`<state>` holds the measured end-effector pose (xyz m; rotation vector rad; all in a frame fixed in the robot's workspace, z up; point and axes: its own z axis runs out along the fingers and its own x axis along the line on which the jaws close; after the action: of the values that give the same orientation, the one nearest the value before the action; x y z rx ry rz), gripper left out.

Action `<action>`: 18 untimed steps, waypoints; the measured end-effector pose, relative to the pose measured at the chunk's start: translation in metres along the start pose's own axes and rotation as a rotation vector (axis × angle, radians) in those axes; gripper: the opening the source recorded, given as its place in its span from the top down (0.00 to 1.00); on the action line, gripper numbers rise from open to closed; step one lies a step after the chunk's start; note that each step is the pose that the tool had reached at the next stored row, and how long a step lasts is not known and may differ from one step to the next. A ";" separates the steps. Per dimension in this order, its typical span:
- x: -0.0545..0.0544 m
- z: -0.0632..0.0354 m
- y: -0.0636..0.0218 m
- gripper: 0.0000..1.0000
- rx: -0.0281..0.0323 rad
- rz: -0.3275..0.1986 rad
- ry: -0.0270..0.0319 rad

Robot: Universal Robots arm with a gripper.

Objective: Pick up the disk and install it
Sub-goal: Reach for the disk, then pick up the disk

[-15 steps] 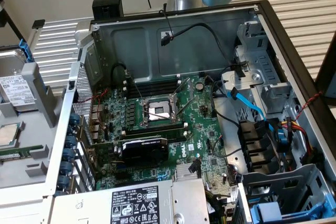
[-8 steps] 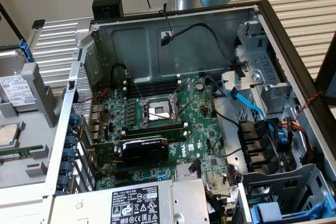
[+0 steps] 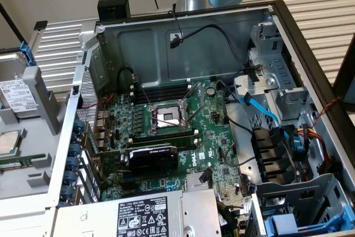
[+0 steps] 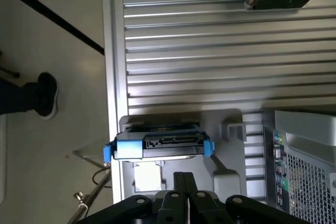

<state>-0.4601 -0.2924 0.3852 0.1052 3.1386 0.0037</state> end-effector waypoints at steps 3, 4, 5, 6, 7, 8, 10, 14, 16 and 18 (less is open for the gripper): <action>0.005 0.0003 -0.0003 0.89 -0.0030 0.000 0.0003; 0.006 0.0003 -0.0003 0.89 -0.0045 0.000 0.0003; 0.007 0.0004 -0.0003 0.89 -0.0051 0.000 0.0003; 0.007 0.0004 -0.0004 0.89 -0.0052 0.000 0.0003; 0.007 0.0003 -0.0003 0.89 -0.0052 0.000 0.0004; 0.007 0.0003 -0.0003 0.89 -0.0052 0.000 0.0004; 0.007 0.0003 -0.0004 0.89 -0.0052 0.000 0.0004; 0.008 0.0003 -0.0004 0.89 -0.0053 0.000 0.0003; 0.008 0.0004 -0.0004 0.89 -0.0053 0.000 0.0003; 0.008 0.0003 -0.0004 0.89 -0.0053 0.000 0.0004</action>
<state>-0.4681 -0.2923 0.3848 0.1050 3.1388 0.0120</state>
